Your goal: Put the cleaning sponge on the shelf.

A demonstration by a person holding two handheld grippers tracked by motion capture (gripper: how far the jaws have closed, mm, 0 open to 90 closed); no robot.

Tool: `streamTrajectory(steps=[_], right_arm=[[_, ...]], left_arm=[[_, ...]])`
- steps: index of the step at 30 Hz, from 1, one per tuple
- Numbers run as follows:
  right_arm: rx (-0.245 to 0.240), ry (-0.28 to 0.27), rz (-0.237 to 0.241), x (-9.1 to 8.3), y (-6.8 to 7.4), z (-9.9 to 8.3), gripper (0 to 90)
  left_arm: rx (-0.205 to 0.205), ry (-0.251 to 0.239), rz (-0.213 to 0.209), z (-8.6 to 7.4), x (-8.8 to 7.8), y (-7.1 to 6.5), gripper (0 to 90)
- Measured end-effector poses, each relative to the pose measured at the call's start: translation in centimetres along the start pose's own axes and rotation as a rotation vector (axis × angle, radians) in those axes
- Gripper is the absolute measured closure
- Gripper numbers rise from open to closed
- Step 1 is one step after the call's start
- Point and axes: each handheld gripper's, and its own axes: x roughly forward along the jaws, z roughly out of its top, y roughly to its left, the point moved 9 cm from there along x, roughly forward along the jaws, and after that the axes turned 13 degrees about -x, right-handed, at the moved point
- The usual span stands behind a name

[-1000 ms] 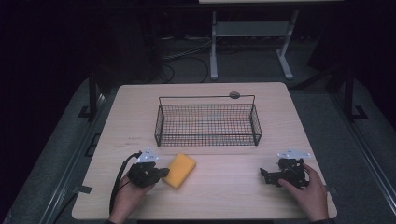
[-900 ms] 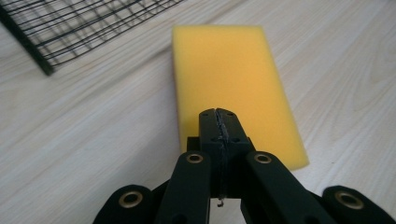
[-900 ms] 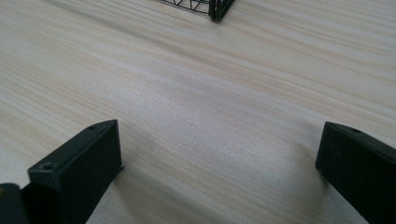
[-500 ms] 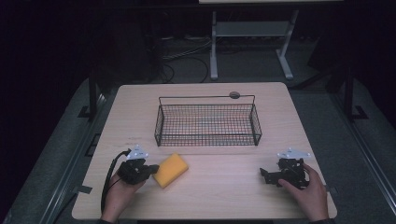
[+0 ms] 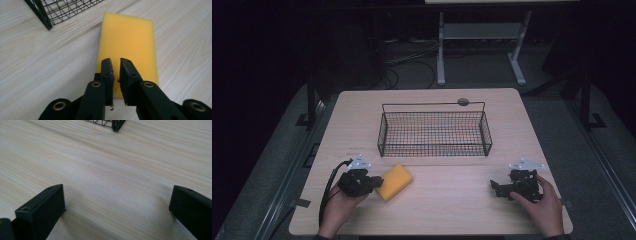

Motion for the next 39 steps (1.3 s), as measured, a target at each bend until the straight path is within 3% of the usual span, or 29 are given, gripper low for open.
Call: streamTrajectory(steps=[7,9,18,19,28,39], right_arm=[[0.0,0.0,0.0,0.0,0.0,0.0,0.0],[0.0,0.0,0.0,0.0,0.0,0.0,0.0],[-0.001,0.0,0.0,0.0,0.0,0.0,0.0],[0.0,0.0,0.0,0.0,0.0,0.0,0.0],[-0.001,-0.001,0.0,0.0,0.0,0.0,0.0],[0.001,0.0,0.0,0.0,0.0,0.0,0.0]], left_arm=[[0.004,0.021,0.004,0.3,0.0,-0.3,56.1],[0.023,0.05,0.026,0.3,0.0,-0.2,44.1],[0.038,0.096,0.011,0.5,0.1,-0.7,24.1],[0.04,0.103,0.014,0.5,0.2,-0.8,15.7],[0.077,0.153,0.051,1.0,0.8,-1.3,3.1],[0.112,0.198,0.079,2.1,2.3,-1.9,2.0]])
